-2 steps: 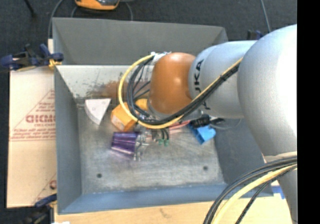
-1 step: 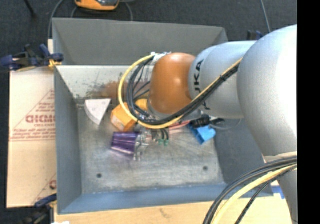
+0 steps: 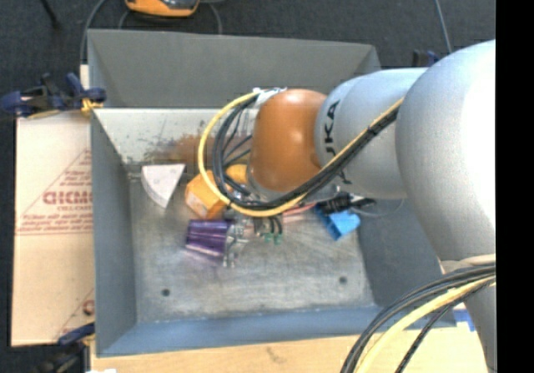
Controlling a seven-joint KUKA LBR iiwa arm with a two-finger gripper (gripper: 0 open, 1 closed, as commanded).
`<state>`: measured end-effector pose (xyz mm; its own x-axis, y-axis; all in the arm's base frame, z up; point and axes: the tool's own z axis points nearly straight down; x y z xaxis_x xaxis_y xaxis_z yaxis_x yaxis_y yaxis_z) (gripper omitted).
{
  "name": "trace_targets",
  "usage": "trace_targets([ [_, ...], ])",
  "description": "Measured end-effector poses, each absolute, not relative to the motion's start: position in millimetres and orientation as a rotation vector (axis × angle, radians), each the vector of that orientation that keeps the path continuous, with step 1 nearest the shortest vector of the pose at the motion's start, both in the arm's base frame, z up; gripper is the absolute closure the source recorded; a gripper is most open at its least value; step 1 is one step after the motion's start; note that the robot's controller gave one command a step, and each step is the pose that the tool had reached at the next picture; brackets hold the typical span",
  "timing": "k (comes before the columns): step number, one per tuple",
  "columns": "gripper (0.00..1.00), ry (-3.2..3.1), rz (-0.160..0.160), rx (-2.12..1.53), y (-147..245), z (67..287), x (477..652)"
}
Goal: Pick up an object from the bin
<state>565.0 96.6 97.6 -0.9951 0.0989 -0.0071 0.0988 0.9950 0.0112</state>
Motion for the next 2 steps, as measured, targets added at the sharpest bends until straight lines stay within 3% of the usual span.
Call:
trace_targets([
  [2, 1.0, 3.13, 0.018, 0.161, 96.6, 97.5, 564.9],
])
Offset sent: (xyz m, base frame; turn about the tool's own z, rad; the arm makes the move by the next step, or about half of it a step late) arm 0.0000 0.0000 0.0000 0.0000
